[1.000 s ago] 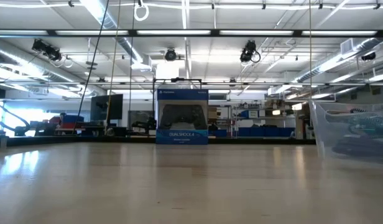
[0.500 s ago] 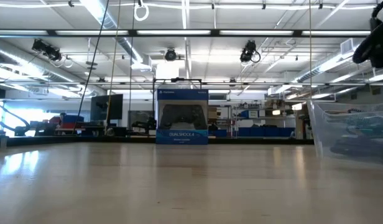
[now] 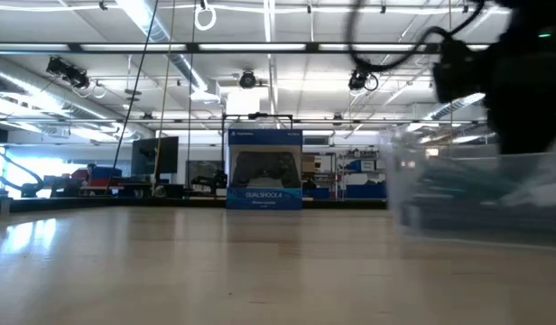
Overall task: Pick and place USB-C Cables
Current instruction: Move the transparent bin to the center of the table
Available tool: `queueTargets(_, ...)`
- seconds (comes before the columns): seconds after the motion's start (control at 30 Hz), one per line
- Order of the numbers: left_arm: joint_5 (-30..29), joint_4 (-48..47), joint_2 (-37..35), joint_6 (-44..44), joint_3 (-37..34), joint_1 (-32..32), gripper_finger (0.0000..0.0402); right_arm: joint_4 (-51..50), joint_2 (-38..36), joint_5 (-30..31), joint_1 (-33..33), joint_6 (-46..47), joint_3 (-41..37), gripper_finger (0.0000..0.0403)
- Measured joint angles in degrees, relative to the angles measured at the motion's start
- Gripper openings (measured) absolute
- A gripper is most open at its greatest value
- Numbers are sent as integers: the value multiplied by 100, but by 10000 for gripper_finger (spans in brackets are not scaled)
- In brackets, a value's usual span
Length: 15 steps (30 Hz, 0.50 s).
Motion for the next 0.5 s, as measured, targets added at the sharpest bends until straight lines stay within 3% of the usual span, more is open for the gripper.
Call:
queueTargets(0.3,1,58,0,-82,-1,13,188,1102,340,-188,-1206,-3298,295,3)
queueTargets(0.5,0,135,-2,-187,-3,13,188,1035,1138,-316,-1732,-4382,1092,2)
